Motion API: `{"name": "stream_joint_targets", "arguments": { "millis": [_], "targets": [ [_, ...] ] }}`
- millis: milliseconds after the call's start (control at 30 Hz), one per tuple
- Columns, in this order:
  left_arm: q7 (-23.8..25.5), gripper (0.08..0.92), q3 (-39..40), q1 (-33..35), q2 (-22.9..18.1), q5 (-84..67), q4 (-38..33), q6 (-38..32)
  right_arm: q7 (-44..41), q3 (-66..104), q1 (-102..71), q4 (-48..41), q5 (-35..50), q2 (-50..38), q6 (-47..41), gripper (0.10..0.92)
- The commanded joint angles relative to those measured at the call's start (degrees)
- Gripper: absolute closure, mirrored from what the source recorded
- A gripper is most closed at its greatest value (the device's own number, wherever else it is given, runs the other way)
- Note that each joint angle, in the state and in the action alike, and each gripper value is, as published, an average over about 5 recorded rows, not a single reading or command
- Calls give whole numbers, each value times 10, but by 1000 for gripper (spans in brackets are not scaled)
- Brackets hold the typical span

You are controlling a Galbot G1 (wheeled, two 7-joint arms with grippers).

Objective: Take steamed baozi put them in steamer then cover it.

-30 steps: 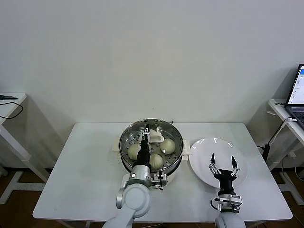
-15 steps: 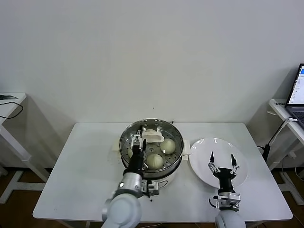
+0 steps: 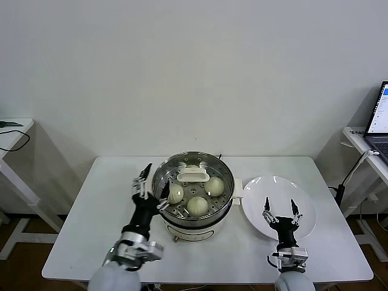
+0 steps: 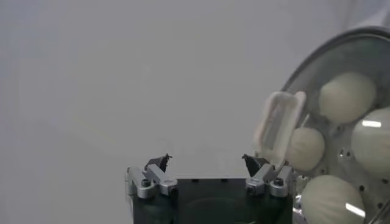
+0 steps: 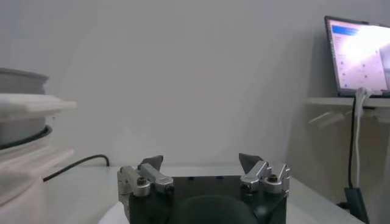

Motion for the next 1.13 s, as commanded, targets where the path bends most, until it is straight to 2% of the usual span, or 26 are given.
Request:
{"name": "stream_joint_targets", "arguments": {
  "millis": [33, 333, 1133],
  "targets": [
    [-57, 177, -201, 78, 4, -420, 97, -263, -5, -4, -18, 20, 22, 0, 4, 203],
    [-27, 177, -193, 77, 3, -483, 153, -291, -11, -1, -25, 16, 25, 7, 14, 203],
    [-17, 177, -192, 75, 16, -480, 164, -294, -20, 1, -34, 19, 17, 11, 11, 203]
  ]
}}
